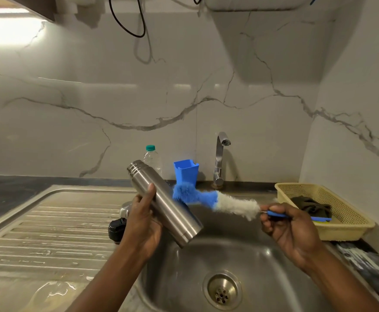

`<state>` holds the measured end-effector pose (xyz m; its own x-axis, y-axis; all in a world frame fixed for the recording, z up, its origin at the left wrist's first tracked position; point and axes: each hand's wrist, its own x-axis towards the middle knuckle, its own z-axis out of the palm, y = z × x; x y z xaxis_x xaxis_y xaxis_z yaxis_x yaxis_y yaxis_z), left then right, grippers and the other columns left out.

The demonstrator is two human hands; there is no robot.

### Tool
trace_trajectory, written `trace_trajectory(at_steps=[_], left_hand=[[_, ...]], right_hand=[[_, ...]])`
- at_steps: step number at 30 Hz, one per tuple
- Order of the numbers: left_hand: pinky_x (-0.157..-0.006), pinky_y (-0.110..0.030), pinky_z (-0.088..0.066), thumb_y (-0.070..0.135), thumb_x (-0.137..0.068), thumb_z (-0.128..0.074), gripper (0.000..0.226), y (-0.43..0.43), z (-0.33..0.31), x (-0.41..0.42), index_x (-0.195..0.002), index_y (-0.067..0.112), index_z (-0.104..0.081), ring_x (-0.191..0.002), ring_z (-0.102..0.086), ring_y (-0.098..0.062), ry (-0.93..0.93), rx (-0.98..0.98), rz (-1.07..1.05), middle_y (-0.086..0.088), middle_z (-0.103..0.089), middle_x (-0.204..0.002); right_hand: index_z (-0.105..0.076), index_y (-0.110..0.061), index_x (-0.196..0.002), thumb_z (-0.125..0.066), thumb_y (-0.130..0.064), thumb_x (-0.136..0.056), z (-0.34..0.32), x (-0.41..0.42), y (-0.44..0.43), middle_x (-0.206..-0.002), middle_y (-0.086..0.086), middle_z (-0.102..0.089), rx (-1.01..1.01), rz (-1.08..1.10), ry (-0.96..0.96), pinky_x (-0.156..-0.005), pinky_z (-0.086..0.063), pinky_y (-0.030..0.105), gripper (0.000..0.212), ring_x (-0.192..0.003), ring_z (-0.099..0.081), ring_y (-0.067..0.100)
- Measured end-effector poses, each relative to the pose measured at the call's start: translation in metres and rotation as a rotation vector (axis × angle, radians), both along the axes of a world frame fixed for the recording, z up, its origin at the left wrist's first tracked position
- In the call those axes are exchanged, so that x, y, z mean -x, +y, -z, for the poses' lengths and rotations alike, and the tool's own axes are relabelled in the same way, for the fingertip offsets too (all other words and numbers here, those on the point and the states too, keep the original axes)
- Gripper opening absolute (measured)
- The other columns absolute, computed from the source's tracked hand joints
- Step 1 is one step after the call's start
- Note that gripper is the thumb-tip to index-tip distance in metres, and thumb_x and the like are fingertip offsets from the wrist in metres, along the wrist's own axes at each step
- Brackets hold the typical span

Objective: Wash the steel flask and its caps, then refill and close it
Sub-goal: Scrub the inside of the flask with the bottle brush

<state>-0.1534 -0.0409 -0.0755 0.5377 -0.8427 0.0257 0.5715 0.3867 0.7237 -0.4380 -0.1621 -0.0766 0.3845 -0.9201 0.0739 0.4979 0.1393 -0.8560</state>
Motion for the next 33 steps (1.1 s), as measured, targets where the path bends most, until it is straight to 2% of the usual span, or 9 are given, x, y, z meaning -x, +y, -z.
trace_trajectory(at_steps=[4, 8, 10, 14, 17, 20, 25, 30, 33], left_hand=[[-0.093, -0.053, -0.058, 0.032, -0.089, -0.071, 0.056, 0.001, 0.003, 0.01, -0.141, 0.02, -0.053, -0.119, -0.067, -0.035, -0.085, -0.018, 0.087, -0.018, -0.063, -0.133], [-0.08, -0.046, -0.063, 0.033, -0.088, -0.071, 0.051, 0.001, 0.003, 0.009, -0.136, 0.019, -0.059, -0.107, -0.073, -0.029, -0.136, -0.014, 0.066, -0.014, -0.071, -0.122], [-0.083, -0.048, -0.062, 0.033, -0.091, -0.069, 0.046, 0.0, 0.004, 0.01, -0.134, 0.019, -0.062, -0.107, -0.073, -0.03, -0.155, -0.031, 0.067, -0.014, -0.073, -0.118], [-0.092, -0.052, -0.06, 0.03, -0.094, -0.067, 0.045, -0.001, 0.008, 0.015, -0.137, 0.015, -0.062, -0.104, -0.074, -0.03, -0.207, -0.043, 0.136, -0.014, -0.076, -0.112], [-0.099, -0.053, -0.057, 0.028, -0.095, -0.065, 0.042, -0.001, 0.007, 0.017, -0.135, 0.015, -0.063, -0.102, -0.074, -0.027, -0.231, -0.032, 0.155, -0.012, -0.078, -0.109], [-0.094, -0.052, -0.06, 0.028, -0.099, -0.063, 0.038, -0.001, 0.007, 0.014, -0.135, 0.018, -0.063, -0.103, -0.074, -0.028, -0.259, -0.053, 0.155, -0.012, -0.077, -0.112], [-0.089, -0.048, -0.061, 0.028, -0.101, -0.062, 0.036, 0.001, 0.011, 0.021, -0.134, 0.016, -0.065, -0.106, -0.072, -0.031, -0.294, -0.083, 0.241, -0.018, -0.072, -0.123], [-0.09, -0.048, -0.063, 0.028, -0.094, -0.064, 0.043, 0.0, 0.007, 0.022, -0.135, 0.015, -0.064, -0.1, -0.075, -0.026, -0.278, -0.038, 0.182, -0.013, -0.077, -0.113], [-0.083, -0.046, -0.064, 0.026, -0.098, -0.063, 0.041, -0.001, 0.006, 0.021, -0.137, 0.015, -0.062, -0.099, -0.076, -0.026, -0.217, -0.022, 0.149, -0.012, -0.077, -0.111]], right_hand=[[-0.078, 0.006, -0.097, -0.059, -0.012, -0.087, 0.005, -0.014, 0.006, -0.089, 0.025, -0.072, 0.037, -0.075, 0.015, -0.061, -0.061, 0.027, 0.028, -0.073, -0.069, 0.023], [-0.077, 0.007, -0.085, -0.056, -0.006, -0.087, -0.002, 0.0, 0.001, -0.081, 0.024, -0.068, -0.004, 0.008, -0.07, -0.056, -0.058, 0.027, 0.025, -0.066, -0.068, 0.023], [-0.078, 0.004, -0.08, -0.05, -0.003, -0.094, -0.001, 0.004, -0.001, -0.079, 0.023, -0.067, -0.018, 0.022, -0.086, -0.056, -0.058, 0.026, 0.031, -0.066, -0.067, 0.022], [-0.074, 0.006, -0.103, -0.051, -0.006, -0.098, 0.001, -0.011, 0.004, -0.09, 0.023, -0.074, -0.005, -0.023, -0.068, -0.062, -0.061, 0.026, 0.026, -0.072, -0.071, 0.021], [-0.073, 0.007, -0.104, -0.051, -0.006, -0.098, -0.003, -0.01, 0.005, -0.09, 0.023, -0.075, 0.009, -0.009, -0.064, -0.062, -0.061, 0.025, 0.026, -0.071, -0.072, 0.02], [-0.074, 0.004, -0.093, -0.049, -0.005, -0.097, -0.008, -0.001, 0.002, -0.082, 0.021, -0.073, 0.001, 0.049, -0.076, -0.057, -0.059, 0.024, 0.027, -0.064, -0.067, 0.019], [-0.072, 0.005, -0.107, -0.052, -0.006, -0.099, -0.004, -0.009, 0.006, -0.09, 0.021, -0.076, 0.011, 0.027, -0.079, -0.063, -0.062, 0.024, 0.024, -0.071, -0.073, 0.018], [-0.072, 0.006, -0.108, -0.053, -0.005, -0.099, -0.008, -0.008, 0.005, -0.093, 0.021, -0.077, 0.026, 0.051, -0.071, -0.065, -0.062, 0.024, 0.024, -0.073, -0.074, 0.018], [-0.072, 0.006, -0.105, -0.051, -0.005, -0.099, -0.01, -0.006, 0.007, -0.089, 0.02, -0.077, 0.02, 0.047, -0.083, -0.063, -0.062, 0.024, 0.024, -0.071, -0.073, 0.018]])
